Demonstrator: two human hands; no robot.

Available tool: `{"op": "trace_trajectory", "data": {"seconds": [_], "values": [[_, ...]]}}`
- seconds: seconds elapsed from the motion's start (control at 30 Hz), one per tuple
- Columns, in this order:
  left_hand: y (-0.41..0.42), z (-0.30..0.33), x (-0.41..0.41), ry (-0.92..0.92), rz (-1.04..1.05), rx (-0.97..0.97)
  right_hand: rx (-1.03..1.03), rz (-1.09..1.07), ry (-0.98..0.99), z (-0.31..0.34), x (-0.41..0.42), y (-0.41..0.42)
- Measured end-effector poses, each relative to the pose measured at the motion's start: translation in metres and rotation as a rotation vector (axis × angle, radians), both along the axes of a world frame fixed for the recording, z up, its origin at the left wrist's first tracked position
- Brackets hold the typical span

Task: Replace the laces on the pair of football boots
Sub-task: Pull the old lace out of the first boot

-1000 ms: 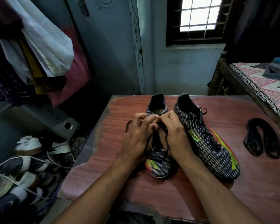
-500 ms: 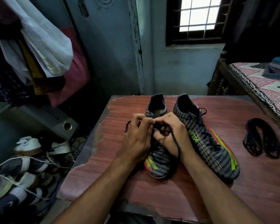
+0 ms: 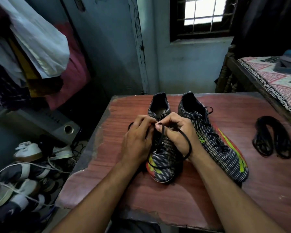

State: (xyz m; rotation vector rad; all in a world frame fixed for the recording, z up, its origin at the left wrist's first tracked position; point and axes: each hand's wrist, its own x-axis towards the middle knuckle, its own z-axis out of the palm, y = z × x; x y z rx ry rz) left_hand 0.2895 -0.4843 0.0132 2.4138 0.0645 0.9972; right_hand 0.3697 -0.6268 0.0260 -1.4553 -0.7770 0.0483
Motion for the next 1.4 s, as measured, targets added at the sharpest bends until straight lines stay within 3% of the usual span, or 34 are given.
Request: {"op": "trace_trajectory", "data": {"seconds": [0.17, 0.33, 0.47, 0.6, 0.7, 0.87, 1.1, 1.27, 1.4], "values": [[-0.004, 0.004, -0.004, -0.087, -0.03, -0.073, -0.123, -0.147, -0.144, -0.005, 0.001, 0.003], [-0.002, 0.001, -0.01, -0.128, -0.172, -0.042, -0.148, -0.155, -0.308, -0.006, -0.005, 0.003], [-0.001, -0.001, -0.008, -0.114, -0.139, -0.016, -0.132, -0.155, -0.257, -0.01, -0.002, 0.006], [0.001, -0.002, -0.001, -0.043, -0.086, -0.022, 0.004, -0.022, -0.034, -0.011, 0.006, 0.001], [0.002, -0.005, -0.001, -0.031, -0.099, -0.015, 0.013, 0.016, -0.016, -0.011, 0.005, -0.001], [0.002, -0.001, -0.001, -0.024, -0.03, -0.102, -0.04, -0.085, -0.035, -0.008, 0.004, 0.002], [0.003, 0.0, 0.002, -0.011, -0.015, -0.096, 0.029, -0.259, 0.152, -0.014, 0.008, 0.007], [0.0, 0.001, 0.0, -0.025, -0.046, -0.119, -0.044, -0.337, 0.008, -0.02, 0.008, 0.006], [0.003, 0.002, 0.004, 0.038, -0.067, 0.01, -0.008, -0.34, -0.021, -0.019, 0.005, 0.006]]}}
